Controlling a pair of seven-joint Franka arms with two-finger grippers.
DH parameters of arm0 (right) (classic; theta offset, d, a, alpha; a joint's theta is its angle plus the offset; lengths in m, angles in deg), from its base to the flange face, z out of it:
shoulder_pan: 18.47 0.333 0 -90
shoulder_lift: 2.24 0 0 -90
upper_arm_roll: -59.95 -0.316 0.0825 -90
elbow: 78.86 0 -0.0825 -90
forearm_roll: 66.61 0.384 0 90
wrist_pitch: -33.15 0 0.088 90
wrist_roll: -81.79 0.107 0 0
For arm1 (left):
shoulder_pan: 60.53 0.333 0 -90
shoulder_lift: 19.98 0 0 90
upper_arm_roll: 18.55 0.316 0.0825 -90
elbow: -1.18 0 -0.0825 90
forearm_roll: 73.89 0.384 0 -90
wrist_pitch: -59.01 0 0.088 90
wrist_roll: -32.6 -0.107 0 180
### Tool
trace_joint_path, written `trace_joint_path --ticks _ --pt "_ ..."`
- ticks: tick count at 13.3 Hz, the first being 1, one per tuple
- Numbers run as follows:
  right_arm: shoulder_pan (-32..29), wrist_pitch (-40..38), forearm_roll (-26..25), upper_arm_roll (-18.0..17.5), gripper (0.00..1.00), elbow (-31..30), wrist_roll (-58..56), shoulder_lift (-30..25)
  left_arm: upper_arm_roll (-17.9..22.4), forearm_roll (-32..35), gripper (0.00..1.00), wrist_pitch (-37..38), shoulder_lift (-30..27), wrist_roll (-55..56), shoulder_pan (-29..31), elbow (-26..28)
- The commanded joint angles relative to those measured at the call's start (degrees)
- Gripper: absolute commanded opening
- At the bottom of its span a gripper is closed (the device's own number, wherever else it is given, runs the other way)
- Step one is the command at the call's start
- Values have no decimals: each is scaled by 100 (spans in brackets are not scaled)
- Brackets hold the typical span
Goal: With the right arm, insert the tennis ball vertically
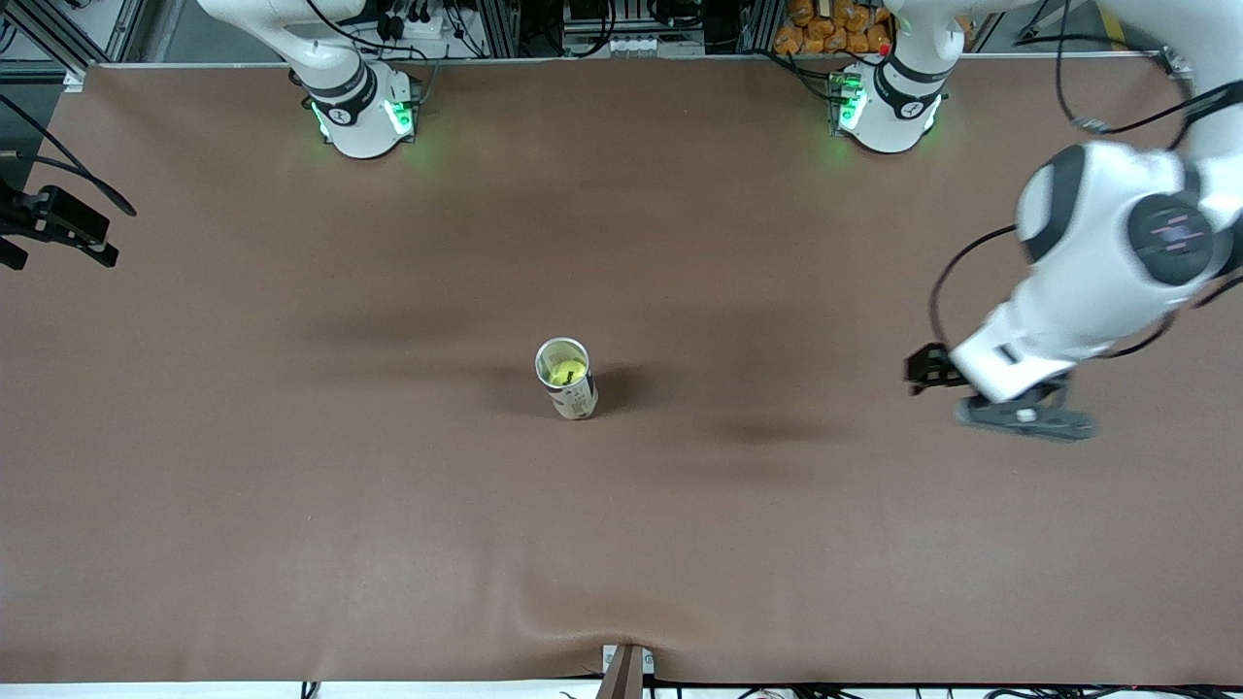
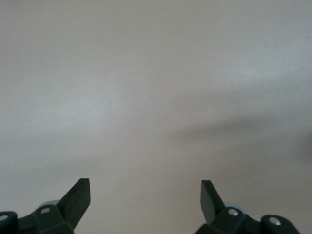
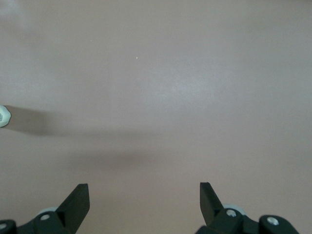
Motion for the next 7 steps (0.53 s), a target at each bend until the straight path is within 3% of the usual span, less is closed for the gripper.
trace_joint_path --ticks 1,3,7 --pt "-13 -41 -36 12 100 148 -31 65 -40 -115 100 1179 -248 -26 192 -514" --pt "21 -41 -36 12 100 148 -31 57 -31 -115 100 1797 -361 -26 201 -866" --pt "250 -208 -89 -5 100 113 -40 66 -48 -167 100 2211 -853 -70 297 -850"
